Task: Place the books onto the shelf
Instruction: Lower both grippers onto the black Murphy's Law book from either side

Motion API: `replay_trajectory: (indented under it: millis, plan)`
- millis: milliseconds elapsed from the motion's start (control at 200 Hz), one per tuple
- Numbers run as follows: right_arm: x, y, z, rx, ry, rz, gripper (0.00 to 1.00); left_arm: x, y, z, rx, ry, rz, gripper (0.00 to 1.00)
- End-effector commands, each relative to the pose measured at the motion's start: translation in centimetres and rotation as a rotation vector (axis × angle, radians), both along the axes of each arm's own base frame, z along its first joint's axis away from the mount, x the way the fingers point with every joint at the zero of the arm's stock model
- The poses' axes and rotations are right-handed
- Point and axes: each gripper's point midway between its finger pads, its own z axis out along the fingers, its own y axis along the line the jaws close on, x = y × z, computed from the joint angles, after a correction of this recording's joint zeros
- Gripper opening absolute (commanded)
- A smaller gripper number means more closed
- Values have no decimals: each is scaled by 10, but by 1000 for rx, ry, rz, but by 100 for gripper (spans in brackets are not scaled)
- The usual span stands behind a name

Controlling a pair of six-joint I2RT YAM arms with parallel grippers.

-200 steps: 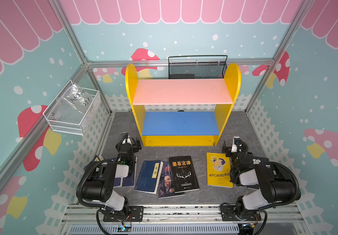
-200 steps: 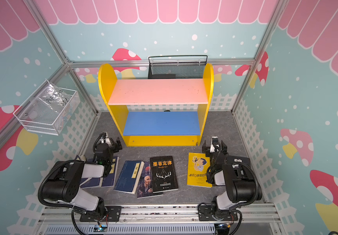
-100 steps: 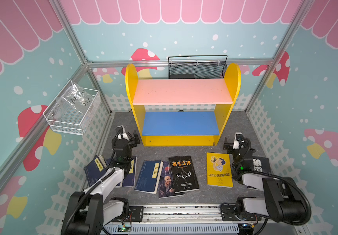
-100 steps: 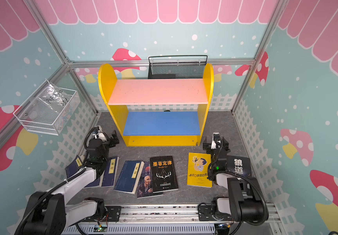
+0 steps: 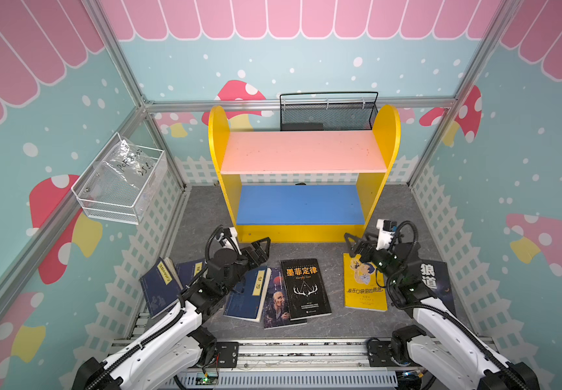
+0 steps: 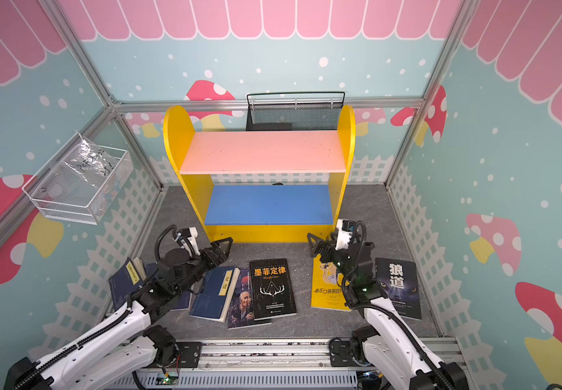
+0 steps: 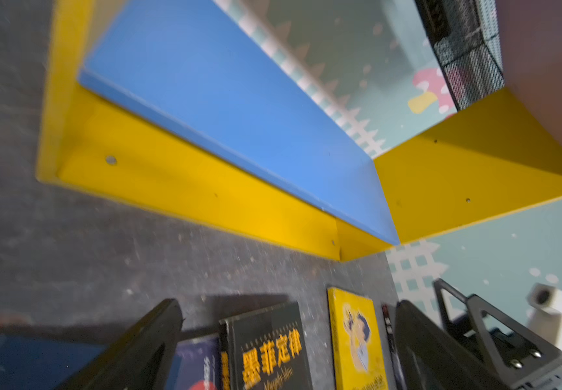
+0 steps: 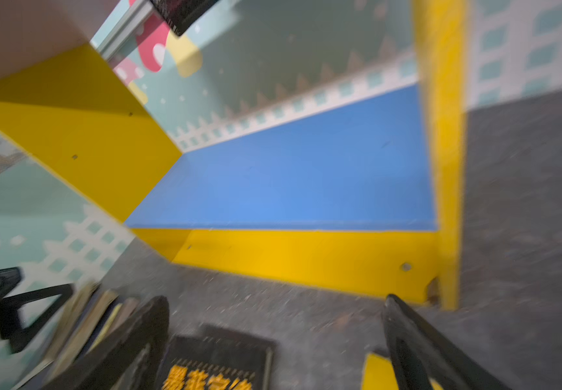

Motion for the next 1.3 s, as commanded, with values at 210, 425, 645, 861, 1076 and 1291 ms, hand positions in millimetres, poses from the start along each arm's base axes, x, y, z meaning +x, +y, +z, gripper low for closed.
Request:
replay_trajectory:
  millis: [210,425,645,861,1076,1291]
  plan:
    - [-51,69,22,174,52,217,100,-35,-65,2,-28,22,-130,99]
    - [-56,73,21,201,48,254,100,-40,-76,24,-141,-77,-209,100]
    - [-32,68,5,55,116,153,100,-41,-50,-16,128,130,-128,100]
    - [-33,37,-60,-178,302,21,99,-67,-63,-68,171,337,-245,100]
    - [-59,39,-106,-171,388,98,99,-78,-80,-107,132,464,-306,99]
    - [-81,53,-115,-176,367,254,99,-84,-106,-132,67,527,-389,97]
